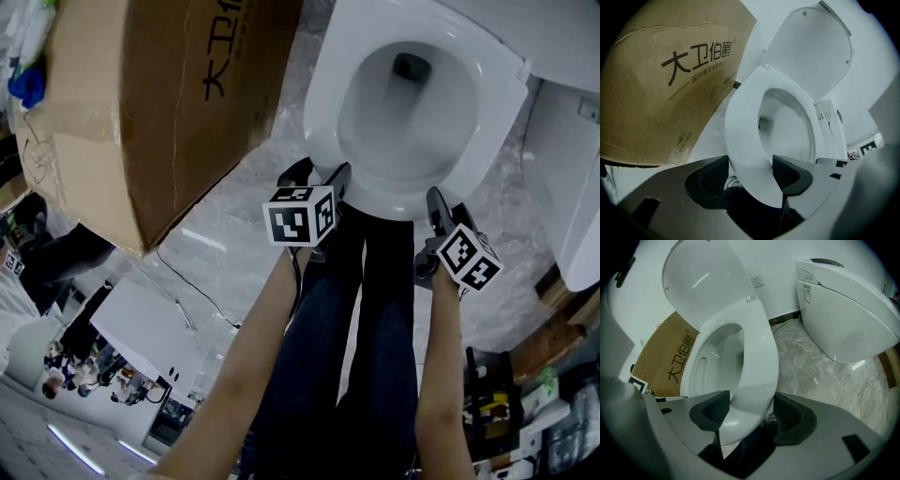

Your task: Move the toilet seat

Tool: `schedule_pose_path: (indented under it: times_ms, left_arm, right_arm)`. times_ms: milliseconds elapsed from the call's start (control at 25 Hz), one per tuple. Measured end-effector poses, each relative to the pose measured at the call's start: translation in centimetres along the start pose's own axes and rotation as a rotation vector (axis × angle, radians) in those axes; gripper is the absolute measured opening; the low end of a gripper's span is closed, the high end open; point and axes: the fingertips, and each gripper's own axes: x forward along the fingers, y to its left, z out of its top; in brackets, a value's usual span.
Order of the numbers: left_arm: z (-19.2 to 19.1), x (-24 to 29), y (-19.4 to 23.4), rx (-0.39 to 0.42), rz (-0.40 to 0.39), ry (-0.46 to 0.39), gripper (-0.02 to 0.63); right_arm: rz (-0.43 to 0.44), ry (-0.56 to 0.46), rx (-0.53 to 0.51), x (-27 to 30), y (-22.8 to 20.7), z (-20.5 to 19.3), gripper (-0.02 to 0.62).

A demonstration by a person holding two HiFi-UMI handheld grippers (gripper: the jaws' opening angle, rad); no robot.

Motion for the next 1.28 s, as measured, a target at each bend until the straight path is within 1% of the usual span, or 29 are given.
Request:
schedule_pose_path:
  times_ms: [200, 320, 560, 840, 1280]
  left_arm:
    - [0.0, 0.0, 0.0, -0.006, 0.01, -0.017, 0.287]
    - [0.0, -0.1, 0.1, -0.007, 0.015, -0.025, 0.285]
    - [0.0, -0.5, 0.2, 0.01, 0.027, -0.037, 0.284]
    - [0.1, -1.4, -0.3, 0.022, 0.022, -0.052, 0.284]
    - [0.7, -3.8, -1.0, 0.045, 0.003, -0.087, 0.284]
  right_arm:
    - [0.006, -0.012, 0.008, 0.0, -0.1, 0.0, 0.293]
    - [0.013, 0.003, 0.007, 0.2, -0.3, -0.7, 0.293]
    - [-0.016, -0.014, -0.015, -0.3, 0.0, 0.1, 0.293]
    - [0.022, 0.006, -0.024, -0.9, 0.1, -0.7, 0.293]
    - [0.043, -0.014, -0.034, -2.9, 1.3, -0.3, 0.293]
